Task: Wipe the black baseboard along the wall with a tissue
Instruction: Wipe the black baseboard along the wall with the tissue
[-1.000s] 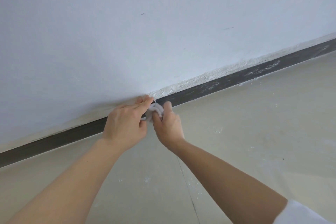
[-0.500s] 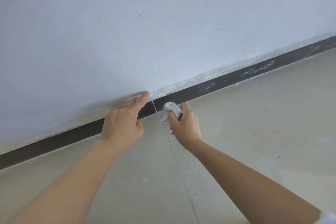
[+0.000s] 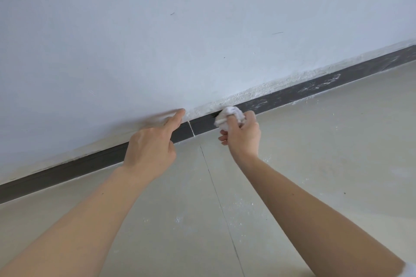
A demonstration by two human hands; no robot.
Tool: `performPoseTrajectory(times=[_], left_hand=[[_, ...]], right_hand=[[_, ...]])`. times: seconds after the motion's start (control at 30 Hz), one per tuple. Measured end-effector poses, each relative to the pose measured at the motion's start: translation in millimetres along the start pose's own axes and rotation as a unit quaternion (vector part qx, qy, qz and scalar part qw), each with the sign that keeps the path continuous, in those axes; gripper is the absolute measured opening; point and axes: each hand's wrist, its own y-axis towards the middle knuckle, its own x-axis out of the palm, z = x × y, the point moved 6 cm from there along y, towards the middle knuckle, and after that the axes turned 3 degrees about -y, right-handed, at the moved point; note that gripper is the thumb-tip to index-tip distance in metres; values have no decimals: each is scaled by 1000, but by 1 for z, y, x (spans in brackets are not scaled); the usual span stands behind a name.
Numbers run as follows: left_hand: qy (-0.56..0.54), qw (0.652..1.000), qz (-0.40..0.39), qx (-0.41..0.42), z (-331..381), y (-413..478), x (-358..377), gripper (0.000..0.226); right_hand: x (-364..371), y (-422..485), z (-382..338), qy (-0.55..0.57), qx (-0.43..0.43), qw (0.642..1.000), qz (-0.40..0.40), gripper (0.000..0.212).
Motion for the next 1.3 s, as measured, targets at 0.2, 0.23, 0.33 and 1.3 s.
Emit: performPoseTrajectory(times=[0.2, 0.23, 0.33, 1.3], left_hand=[[106, 993, 11, 45, 17, -3, -7, 80], [126, 990, 23, 60, 23, -2, -9, 82], [158, 984, 17, 75, 35, 3, -3, 81], [134, 991, -16, 3, 45, 10, 7, 43]], right_hand=[[-17, 3, 25, -50, 21, 998, 18, 18], [-7, -2, 29, -81, 13, 996, -22, 18], [30, -14, 30, -166, -23, 975, -145, 21], [25, 8, 50, 60, 199, 970, -127, 6]])
